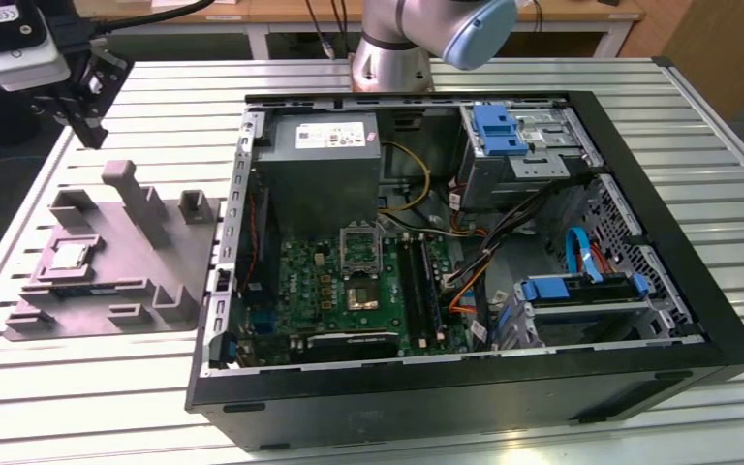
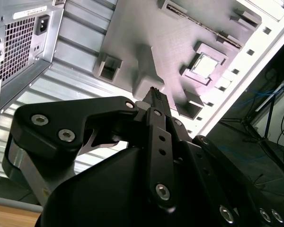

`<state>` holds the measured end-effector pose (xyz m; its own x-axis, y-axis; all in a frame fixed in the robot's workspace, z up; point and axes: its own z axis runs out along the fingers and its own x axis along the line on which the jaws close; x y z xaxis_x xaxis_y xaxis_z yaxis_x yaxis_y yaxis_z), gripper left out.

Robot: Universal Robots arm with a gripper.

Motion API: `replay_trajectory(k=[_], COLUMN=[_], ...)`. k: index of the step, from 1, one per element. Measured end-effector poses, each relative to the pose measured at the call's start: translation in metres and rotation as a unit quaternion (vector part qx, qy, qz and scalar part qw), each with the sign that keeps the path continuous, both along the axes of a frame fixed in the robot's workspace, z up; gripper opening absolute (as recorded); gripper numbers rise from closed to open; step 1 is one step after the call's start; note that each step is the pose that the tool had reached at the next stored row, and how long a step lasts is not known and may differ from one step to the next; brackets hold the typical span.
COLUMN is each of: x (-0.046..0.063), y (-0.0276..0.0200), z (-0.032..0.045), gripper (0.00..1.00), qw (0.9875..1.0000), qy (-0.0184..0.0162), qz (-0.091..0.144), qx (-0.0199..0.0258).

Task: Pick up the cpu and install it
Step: 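Reach for the cpu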

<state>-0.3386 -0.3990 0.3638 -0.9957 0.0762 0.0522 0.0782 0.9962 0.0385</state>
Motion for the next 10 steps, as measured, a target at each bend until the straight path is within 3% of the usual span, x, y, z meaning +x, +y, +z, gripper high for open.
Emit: replay_trajectory(k=[10], x=[-0.0073], y=[0.0], z=[-0.0011], gripper=[0.11], qw=[1.0], qy=[0.0037], qz=[0.0], qx=[0.0])
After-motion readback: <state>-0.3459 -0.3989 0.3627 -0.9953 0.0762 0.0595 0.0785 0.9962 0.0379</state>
